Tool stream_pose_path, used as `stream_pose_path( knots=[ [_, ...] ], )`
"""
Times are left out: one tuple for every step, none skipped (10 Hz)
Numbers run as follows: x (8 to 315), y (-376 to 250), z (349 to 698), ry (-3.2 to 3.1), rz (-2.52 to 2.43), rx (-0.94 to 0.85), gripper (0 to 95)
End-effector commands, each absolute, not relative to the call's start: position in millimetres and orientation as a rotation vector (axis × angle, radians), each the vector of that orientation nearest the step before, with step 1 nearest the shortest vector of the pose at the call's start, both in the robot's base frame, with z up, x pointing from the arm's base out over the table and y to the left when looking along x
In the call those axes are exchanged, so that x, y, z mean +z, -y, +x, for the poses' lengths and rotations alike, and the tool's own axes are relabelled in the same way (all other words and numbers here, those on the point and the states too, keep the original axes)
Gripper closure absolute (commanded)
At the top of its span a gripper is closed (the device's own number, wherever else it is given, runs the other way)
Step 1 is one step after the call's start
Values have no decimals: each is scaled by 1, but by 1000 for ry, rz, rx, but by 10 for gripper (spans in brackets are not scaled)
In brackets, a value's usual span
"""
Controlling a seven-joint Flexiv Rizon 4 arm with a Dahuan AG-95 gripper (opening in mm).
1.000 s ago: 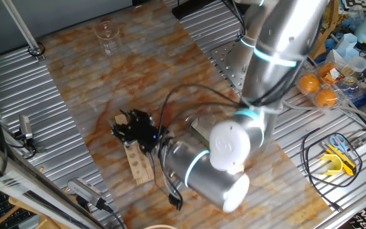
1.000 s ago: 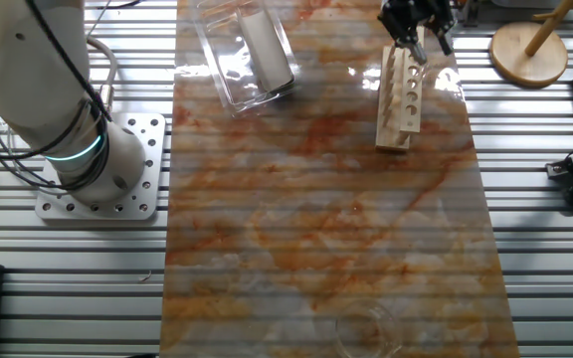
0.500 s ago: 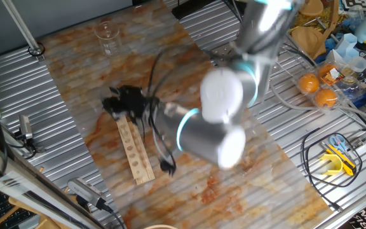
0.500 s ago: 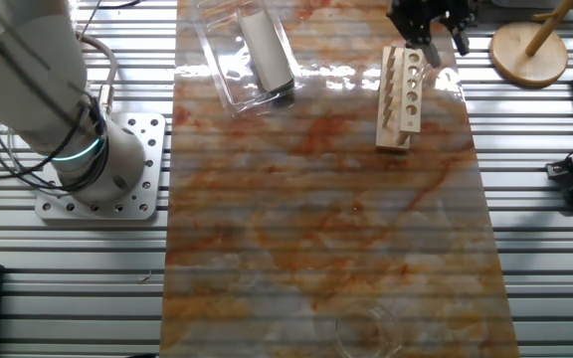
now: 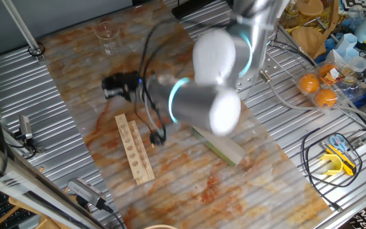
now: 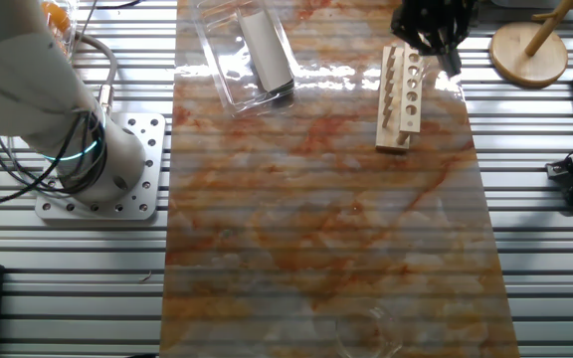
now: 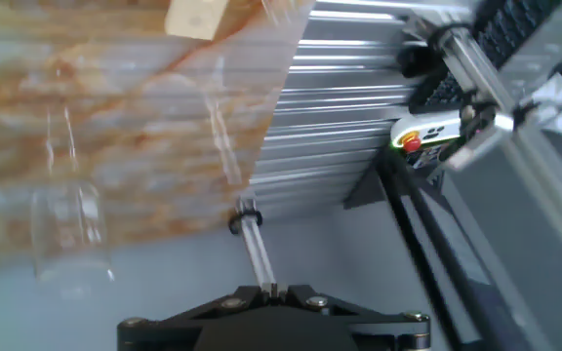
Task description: Pour out the test tube
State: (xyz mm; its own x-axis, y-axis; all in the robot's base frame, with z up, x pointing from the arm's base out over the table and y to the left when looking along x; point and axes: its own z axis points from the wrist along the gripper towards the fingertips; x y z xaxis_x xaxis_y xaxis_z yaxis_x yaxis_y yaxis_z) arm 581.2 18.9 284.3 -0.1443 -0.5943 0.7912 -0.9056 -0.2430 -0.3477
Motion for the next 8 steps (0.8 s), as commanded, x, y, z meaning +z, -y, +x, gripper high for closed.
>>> stream_pose_path(
  knots=[
    [286, 0, 573, 2167, 1642, 1124, 950],
    [286, 0, 573, 2243, 1597, 1093, 950],
    [286, 0, 573, 2342, 1542, 1034, 950],
    [285, 0, 574, 2398, 1516, 999, 950],
    [282, 1, 575, 2445, 1498, 973, 950],
    [281, 2, 576, 2475, 1484, 957, 950],
    [279, 2, 576, 2507, 1472, 938, 950],
    [278, 3, 577, 2541, 1456, 915, 950]
  ],
)
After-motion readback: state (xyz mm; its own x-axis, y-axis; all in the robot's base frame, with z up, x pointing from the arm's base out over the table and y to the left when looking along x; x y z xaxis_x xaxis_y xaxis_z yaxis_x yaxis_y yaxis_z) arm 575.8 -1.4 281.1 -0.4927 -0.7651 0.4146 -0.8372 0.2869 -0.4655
